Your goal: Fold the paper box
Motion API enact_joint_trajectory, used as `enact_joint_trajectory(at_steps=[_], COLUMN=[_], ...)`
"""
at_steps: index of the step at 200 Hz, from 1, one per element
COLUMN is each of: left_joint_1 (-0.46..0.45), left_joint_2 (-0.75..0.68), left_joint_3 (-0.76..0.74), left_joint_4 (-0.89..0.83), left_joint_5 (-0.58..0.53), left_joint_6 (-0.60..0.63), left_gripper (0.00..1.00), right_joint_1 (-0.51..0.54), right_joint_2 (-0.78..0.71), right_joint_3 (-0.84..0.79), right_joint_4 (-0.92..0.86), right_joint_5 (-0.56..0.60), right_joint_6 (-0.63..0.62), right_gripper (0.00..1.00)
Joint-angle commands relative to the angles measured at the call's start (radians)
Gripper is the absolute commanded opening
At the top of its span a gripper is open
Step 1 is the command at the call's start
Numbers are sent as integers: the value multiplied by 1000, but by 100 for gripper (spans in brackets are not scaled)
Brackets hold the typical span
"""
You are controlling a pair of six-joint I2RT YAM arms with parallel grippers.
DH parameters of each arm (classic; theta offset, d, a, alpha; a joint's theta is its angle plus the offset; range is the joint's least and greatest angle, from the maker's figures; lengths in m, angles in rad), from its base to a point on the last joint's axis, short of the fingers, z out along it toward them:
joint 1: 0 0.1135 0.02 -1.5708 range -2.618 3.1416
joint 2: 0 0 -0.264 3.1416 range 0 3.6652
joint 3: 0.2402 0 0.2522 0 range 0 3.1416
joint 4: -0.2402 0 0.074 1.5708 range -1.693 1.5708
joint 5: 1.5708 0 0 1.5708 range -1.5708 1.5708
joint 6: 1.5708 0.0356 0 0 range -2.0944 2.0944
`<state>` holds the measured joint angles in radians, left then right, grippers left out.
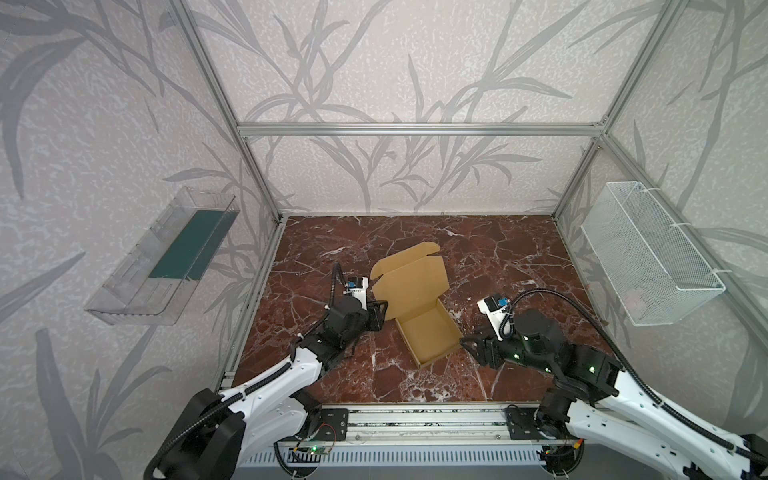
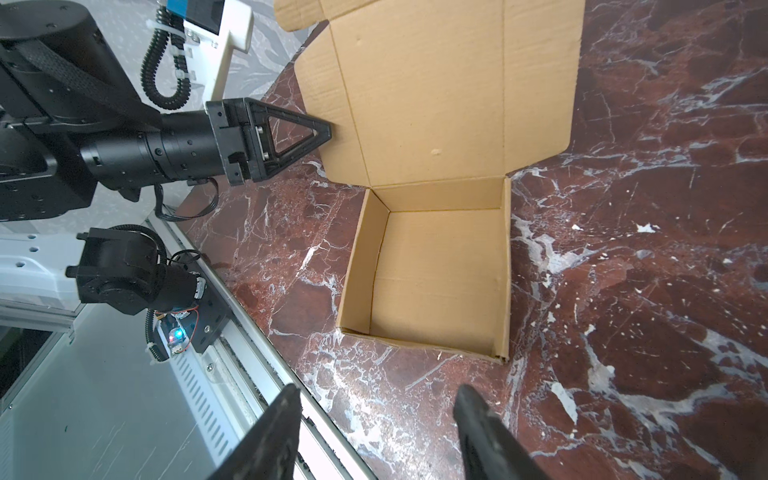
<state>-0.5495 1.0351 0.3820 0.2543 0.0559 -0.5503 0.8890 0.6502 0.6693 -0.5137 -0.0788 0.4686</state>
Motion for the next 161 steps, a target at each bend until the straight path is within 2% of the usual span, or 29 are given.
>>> enact_joint_trajectory(at_steps=[1, 50, 85, 119, 161], left_joint_1=[13, 25, 28, 28, 28], left_joint_2=[12, 16, -44, -116, -177], left_joint_3=[-2, 0, 23, 54, 210], left_joint_4=[81, 99, 20, -66, -379], left_joint_5=[34, 80, 96, 131, 238], left_joint_6=[-2, -11, -5, -30, -19], left_gripper=[36, 14, 0, 0, 0], right_joint_1=[-4, -4, -5, -11, -82], right_joint_2=[-14, -16, -19, -34, -45], right_joint_3=[-3, 1, -4, -19, 16], right_joint_4=[11, 13, 20, 43, 29], right_joint_5=[-3, -6, 2, -3, -38], right_joint_6=[-19, -27, -36, -42, -88], right_gripper=[60, 60, 60, 60, 66])
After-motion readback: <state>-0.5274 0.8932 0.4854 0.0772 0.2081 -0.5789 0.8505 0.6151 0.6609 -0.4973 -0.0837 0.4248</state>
